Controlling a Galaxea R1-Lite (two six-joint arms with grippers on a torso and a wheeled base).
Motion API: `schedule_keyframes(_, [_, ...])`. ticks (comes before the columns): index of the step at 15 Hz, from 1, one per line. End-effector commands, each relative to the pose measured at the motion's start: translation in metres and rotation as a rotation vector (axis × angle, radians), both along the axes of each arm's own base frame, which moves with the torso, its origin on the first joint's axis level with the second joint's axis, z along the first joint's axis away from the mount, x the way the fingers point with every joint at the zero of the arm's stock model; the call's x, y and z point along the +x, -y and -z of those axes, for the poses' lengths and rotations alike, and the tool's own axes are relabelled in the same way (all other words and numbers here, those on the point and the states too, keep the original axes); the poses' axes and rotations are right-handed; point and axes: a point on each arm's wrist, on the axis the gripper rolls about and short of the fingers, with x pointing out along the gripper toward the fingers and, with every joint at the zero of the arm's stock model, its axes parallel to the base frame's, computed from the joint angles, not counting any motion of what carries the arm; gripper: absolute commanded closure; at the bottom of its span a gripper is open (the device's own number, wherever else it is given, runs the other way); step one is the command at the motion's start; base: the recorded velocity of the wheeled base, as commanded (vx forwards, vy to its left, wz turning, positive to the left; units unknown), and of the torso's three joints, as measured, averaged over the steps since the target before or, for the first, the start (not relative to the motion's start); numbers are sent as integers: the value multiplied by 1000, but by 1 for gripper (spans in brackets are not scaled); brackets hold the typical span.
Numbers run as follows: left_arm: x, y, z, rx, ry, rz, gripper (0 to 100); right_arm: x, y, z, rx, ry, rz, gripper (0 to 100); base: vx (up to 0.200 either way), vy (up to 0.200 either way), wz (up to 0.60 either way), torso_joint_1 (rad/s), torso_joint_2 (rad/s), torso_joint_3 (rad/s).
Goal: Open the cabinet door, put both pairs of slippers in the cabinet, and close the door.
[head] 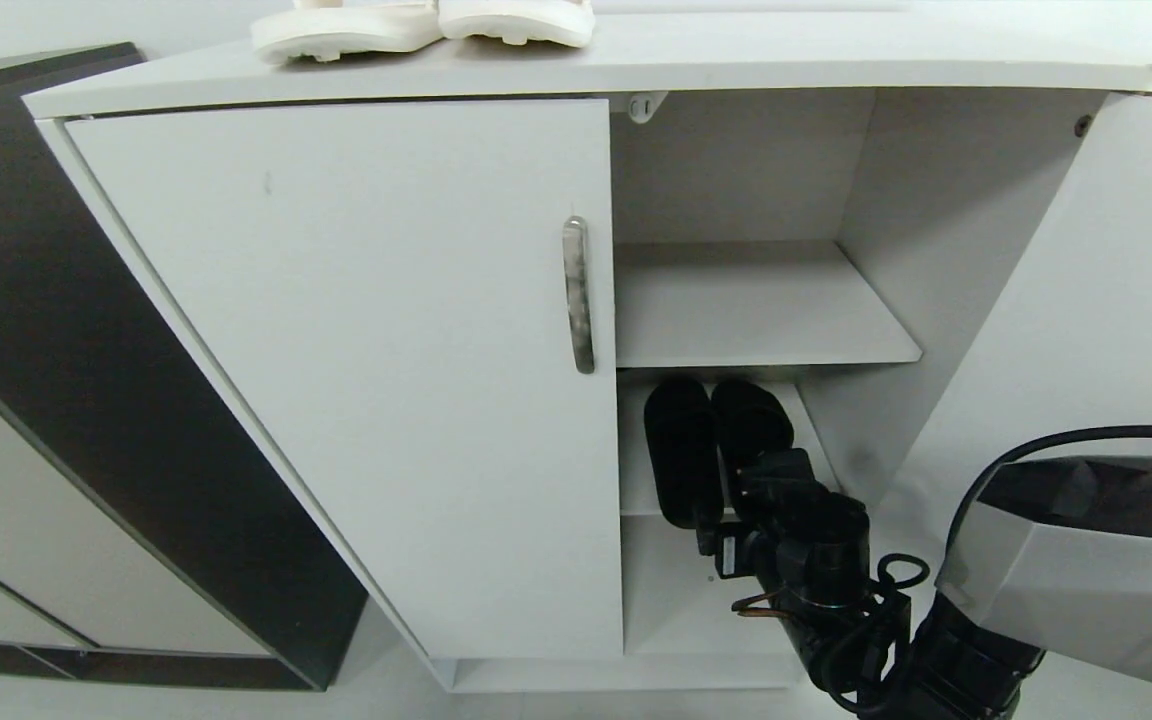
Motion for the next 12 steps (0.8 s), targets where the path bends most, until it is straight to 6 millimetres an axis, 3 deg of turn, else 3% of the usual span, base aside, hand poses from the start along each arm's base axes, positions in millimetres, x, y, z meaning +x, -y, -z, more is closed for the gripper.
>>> schedule_keyframes(1, [0, 0, 0, 0, -1, 0, 100, 1, 0, 1, -2, -2, 2, 0, -200, 0, 0, -2, 2, 7])
schedule_keyframes(5, [0, 0, 0, 1, -1, 0, 100, 0, 0, 5, -10, -11, 0, 0, -200, 0, 0, 1, 5, -2])
schedule_keyframes(12, [0, 0, 0, 3, -1, 0, 100, -1, 2, 5, 3, 6, 2, 0, 0, 0, 0, 0, 0, 0])
